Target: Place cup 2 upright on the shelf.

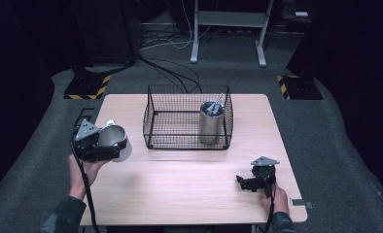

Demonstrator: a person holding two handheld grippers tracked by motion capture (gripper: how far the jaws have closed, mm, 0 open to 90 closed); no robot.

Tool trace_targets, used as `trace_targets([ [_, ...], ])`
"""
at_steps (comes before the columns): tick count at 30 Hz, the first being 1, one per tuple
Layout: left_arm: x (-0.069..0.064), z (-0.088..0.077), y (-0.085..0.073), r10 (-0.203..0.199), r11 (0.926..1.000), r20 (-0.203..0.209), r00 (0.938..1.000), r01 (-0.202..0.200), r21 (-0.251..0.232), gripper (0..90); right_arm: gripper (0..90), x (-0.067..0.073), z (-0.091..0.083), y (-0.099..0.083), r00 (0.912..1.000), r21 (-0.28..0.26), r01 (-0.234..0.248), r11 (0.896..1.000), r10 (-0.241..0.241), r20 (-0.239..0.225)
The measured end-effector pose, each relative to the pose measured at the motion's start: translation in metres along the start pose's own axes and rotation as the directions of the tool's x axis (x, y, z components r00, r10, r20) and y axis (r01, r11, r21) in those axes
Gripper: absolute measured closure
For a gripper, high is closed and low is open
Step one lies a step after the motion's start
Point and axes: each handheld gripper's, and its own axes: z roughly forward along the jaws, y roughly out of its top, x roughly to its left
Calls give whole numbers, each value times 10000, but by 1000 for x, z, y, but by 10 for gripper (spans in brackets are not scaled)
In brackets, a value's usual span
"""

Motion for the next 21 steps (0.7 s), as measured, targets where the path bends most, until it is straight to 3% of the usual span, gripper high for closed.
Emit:
trace_targets([
  [11,-17,3,29,340,9991,347,9988,-330,-264,62,0,1,1,1,9999,-70,101,9999,-101,-54],
  [21,-36,13,54,821,9960,707,9941,-794,-405,62,0,1,1,1,9999,-9,120,9999,-120,-103],
])
